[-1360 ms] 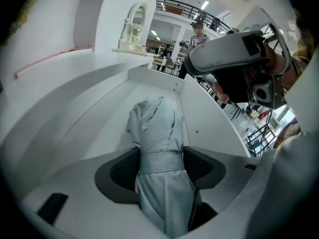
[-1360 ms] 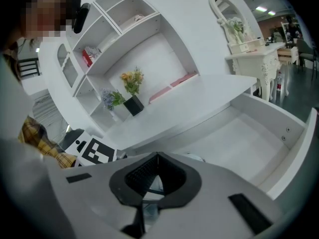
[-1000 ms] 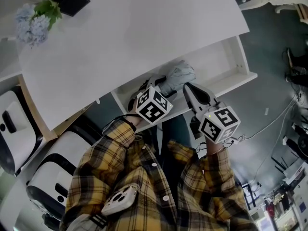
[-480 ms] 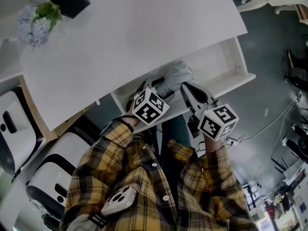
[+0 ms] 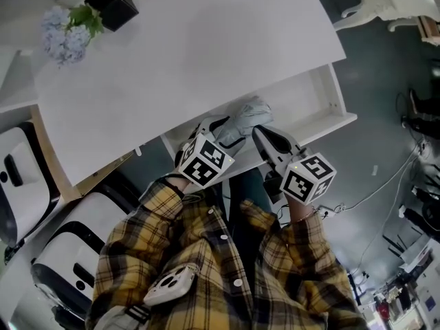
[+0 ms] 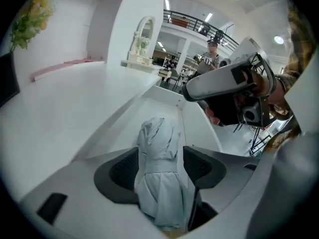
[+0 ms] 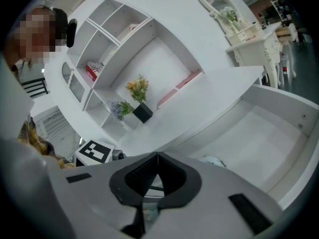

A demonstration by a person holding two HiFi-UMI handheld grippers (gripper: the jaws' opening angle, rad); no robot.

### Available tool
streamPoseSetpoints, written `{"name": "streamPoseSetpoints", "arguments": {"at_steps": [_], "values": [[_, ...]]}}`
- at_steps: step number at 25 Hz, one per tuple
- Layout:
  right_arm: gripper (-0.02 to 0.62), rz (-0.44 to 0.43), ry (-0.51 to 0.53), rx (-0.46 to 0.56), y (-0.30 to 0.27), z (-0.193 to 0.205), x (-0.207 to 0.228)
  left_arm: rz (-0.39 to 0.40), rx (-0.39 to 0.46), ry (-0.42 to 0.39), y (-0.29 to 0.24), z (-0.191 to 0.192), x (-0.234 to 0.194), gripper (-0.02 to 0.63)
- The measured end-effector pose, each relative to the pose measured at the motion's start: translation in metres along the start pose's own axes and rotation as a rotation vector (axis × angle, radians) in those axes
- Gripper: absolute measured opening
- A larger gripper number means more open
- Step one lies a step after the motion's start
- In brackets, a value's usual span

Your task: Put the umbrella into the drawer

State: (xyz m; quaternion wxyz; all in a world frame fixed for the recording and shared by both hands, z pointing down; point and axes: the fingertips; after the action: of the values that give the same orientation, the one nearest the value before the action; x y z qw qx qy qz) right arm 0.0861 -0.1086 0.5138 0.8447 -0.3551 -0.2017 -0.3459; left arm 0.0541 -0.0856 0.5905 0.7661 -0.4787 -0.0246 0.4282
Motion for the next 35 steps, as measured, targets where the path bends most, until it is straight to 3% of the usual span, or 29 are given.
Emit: {"name": "streamPoseSetpoints", "arguments": {"at_steps": [12,22,30,35], "values": [[0.017,-0.041,0.056,0.064,0.018,-0.047,-0.025,-0.046,0.152,-0.006,0.062,-0.04,0.022,0.285],[0.017,-0.097,0.196,0.075,0.026,-0.085,-0.059,-0.104,0.29,0.029,0.117,-0.074,0.024,0.245],[0.017,-0.133,0.393,0.146,0.031,-0.127,-0.104,-0.147,0.561,0.131,0.189,-0.123,0.025,0.198],[0.017,-0.193,0.497,0.199,0.036,-0.151,-0.14,-0.223,0.69,0.112,0.237,-0.142,0.031,0.12]]}}
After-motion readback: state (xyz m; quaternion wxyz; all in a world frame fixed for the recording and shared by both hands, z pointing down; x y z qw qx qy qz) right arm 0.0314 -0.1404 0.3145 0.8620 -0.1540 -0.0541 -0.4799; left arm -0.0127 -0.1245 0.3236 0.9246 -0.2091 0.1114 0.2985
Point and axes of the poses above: the fingertips, and each gripper's own axes: y backward along the fingers, x to its right, z out of its underside, and after that the axes turned 8 degrees about y, right-handed
